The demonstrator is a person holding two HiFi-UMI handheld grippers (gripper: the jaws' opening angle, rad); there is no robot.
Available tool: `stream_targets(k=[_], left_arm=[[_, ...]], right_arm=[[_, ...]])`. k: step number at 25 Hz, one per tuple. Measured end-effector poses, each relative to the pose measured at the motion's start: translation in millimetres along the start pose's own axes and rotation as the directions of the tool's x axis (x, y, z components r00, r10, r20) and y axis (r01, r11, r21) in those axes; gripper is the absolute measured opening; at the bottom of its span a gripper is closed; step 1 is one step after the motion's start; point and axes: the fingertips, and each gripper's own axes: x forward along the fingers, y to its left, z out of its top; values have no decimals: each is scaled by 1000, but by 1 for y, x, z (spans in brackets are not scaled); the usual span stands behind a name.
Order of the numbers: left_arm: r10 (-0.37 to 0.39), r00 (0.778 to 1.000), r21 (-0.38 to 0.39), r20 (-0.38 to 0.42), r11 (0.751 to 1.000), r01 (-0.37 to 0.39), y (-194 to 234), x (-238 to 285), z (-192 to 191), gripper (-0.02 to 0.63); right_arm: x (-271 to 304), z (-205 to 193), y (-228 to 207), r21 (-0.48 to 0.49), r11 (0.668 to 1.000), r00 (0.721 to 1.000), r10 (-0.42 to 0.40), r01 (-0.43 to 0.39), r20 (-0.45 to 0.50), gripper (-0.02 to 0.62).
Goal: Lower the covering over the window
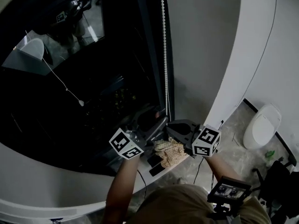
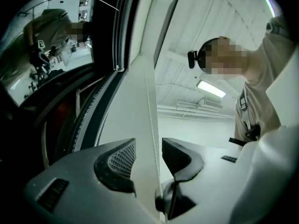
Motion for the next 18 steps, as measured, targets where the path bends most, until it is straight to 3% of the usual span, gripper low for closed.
stream_targets(k=[3, 4, 5, 9, 12, 16, 17, 18], left_arm=[[27, 994, 86, -110, 996, -18, -3, 21, -17, 150], [47, 991, 97, -129, 995, -34, -1, 23, -24, 36], [59, 988, 96, -139, 994, -46, 0, 23, -32, 15], [69, 975, 75, -209, 996, -54, 0, 11, -78, 12], [52, 982, 1, -184, 999, -53, -5, -2, -91, 12], [-6, 990, 40, -141, 999, 12, -16, 3, -66, 12], [-25, 993, 34, -111, 999, 29, -18, 6, -53, 25], [-39, 995, 32, -87, 999, 42, -20, 10, -40, 85]], right_arm=[[4, -21, 6, 12, 1000, 999, 20, -19, -41, 8], [4, -21, 6, 5, 1000, 999, 13, -13, -44, 8], [3, -21, 5, -11, 1000, 999, 3, -3, -49, 8], [-1, -29, 1, -114, 993, 992, 3, -18, -127, 9], [-4, -41, 2, -115, 992, 982, 32, -54, -185, 9], [1, -41, 11, -61, 995, 982, 65, -77, -176, 9], [2, -41, 11, -41, 996, 984, 67, -75, -165, 9], [2, -42, 10, -24, 997, 985, 67, -72, -157, 9]])
